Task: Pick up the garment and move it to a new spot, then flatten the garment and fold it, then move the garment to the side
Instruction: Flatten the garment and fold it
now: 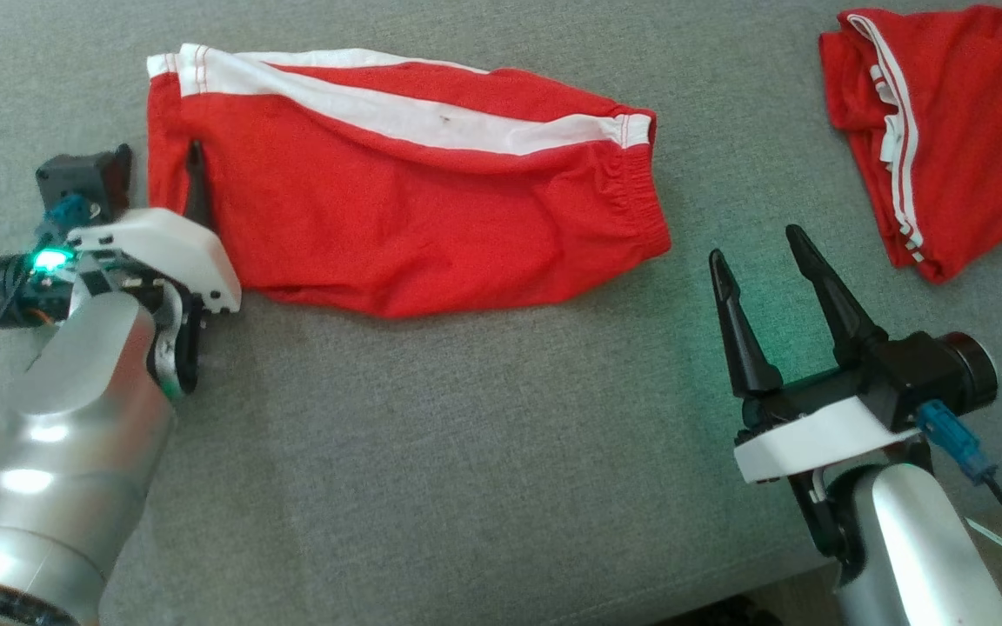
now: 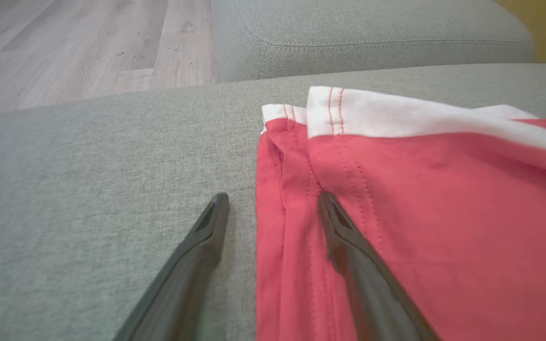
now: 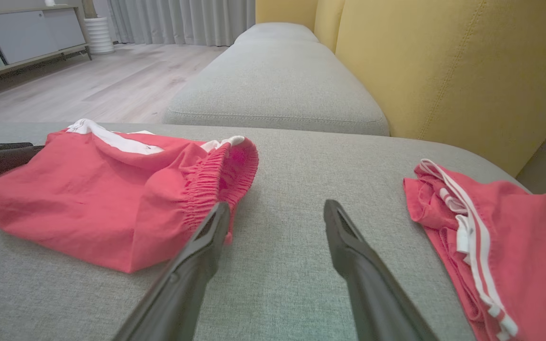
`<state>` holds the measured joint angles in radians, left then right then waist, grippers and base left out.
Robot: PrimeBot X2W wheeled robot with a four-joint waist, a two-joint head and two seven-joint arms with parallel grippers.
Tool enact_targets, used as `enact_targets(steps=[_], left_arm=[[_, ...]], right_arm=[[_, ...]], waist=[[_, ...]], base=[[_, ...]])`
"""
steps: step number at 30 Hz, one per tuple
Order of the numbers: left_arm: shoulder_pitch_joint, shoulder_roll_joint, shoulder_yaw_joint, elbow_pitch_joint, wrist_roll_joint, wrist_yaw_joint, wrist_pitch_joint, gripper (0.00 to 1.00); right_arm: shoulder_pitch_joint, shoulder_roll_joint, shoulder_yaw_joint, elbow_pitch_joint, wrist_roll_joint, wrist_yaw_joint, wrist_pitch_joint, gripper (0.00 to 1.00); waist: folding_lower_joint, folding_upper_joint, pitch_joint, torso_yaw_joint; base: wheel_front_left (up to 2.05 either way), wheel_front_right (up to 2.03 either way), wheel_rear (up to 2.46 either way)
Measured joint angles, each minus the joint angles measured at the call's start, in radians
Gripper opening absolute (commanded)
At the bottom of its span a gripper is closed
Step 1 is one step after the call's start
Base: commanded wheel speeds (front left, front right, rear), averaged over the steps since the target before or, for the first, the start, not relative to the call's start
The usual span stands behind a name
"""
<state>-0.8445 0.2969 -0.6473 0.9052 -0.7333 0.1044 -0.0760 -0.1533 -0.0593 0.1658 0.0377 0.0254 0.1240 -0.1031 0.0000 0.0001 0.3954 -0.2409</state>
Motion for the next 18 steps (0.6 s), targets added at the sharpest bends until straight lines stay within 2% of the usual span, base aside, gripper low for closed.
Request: enact_targets(steps=[2,3,5,6,7,11,15,18], left_arm=[[-0.012,-0.006,0.0,0.012,-0.009,-0.017,0.022,1.0],[-0.015,-0.008,0.0,0.016,-0.014,-0.026,0.029,0.91],[-0.017,-0.018,-0.001,0.018,-0.026,-0.053,0.042,0.47],[-0.018,-0.025,-0.001,0.018,-0.033,-0.055,0.046,0.36],[-0.02,-0.033,-0.003,0.021,-0.033,-0.056,0.05,0.0],[-0.027,-0.042,-0.009,0.037,-0.031,-0.046,0.061,0.0],[-0.012,-0.051,-0.006,0.052,-0.025,0.007,0.011,0.0],[0.021,-0.055,0.0,0.045,-0.026,0.03,-0.023,0.0]], right_arm=[[0.0,0.0,0.001,-0.002,0.0,0.0,0.007,1.0],[0.0,0.001,0.001,-0.003,0.0,0.0,0.007,1.0],[0.0,0.001,0.0,-0.006,0.001,0.0,0.007,1.0],[0.0,0.001,0.0,-0.007,0.001,0.0,0.007,1.0],[0.0,0.002,-0.001,-0.008,0.001,0.0,0.008,1.0],[0.0,0.004,-0.004,-0.008,0.01,0.0,0.012,1.0],[0.0,0.004,-0.009,-0.008,0.017,0.0,0.017,1.0],[0.0,0.004,-0.01,-0.007,0.022,0.0,0.019,1.0]], waist=[[0.0,0.0,0.001,-0.001],[0.0,0.0,0.001,-0.001],[0.0,0.0,-0.001,-0.001],[0.0,0.0,-0.002,0.0],[0.0,0.0,-0.003,0.0],[0.0,0.0,-0.011,0.002],[0.0001,0.0,-0.027,0.01],[0.0001,0.0,-0.041,0.016]], base=[[0.0,0.0,0.0],[0.0,0.0,0.0],[0.0,0.0,0.0],[0.0,0.0,0.0],[0.0,0.0,0.0],[0.0,0.0,0.0],[0.0,0.0,0.0],[0.0,0.0,0.0]])
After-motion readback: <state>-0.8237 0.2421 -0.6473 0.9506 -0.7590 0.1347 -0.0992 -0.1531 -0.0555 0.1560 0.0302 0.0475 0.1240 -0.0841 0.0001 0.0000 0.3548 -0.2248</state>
